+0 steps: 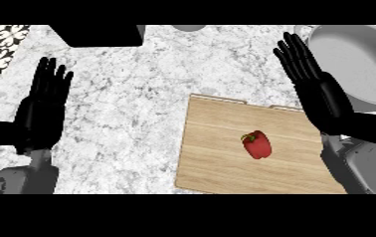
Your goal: Pick the bell pepper from the tray and place it in the pot
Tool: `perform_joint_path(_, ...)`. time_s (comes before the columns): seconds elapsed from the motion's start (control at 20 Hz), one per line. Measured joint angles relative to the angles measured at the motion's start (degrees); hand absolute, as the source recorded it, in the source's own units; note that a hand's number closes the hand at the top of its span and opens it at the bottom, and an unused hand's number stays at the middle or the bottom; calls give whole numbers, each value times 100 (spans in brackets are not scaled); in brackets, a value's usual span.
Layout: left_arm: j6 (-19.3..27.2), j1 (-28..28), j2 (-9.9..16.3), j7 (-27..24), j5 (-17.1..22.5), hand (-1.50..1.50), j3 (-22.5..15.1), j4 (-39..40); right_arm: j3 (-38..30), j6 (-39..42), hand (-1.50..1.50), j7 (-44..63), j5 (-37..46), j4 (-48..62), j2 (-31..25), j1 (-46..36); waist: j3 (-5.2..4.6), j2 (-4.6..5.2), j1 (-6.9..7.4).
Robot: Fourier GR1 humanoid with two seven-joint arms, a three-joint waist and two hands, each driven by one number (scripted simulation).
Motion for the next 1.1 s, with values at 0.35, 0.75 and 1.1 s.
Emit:
perform_joint_path(0.35,-673,273,375,373,-609,0,-890,626,536,874,150,-768,717,87,-394,489,-19,-98,-101)
perform_joint_path(0.75,-1063,561,435,572,-937,0,-1517,952,-131,100,-150,-3458,742,-112,529,1781,3,-123,-195)
perform_joint_path(1.1,-1286,287,330,637,-1070,0,-1564,1255,-581,809,-150,-3700,671,-885,-387,2959,-24,-131,-52)
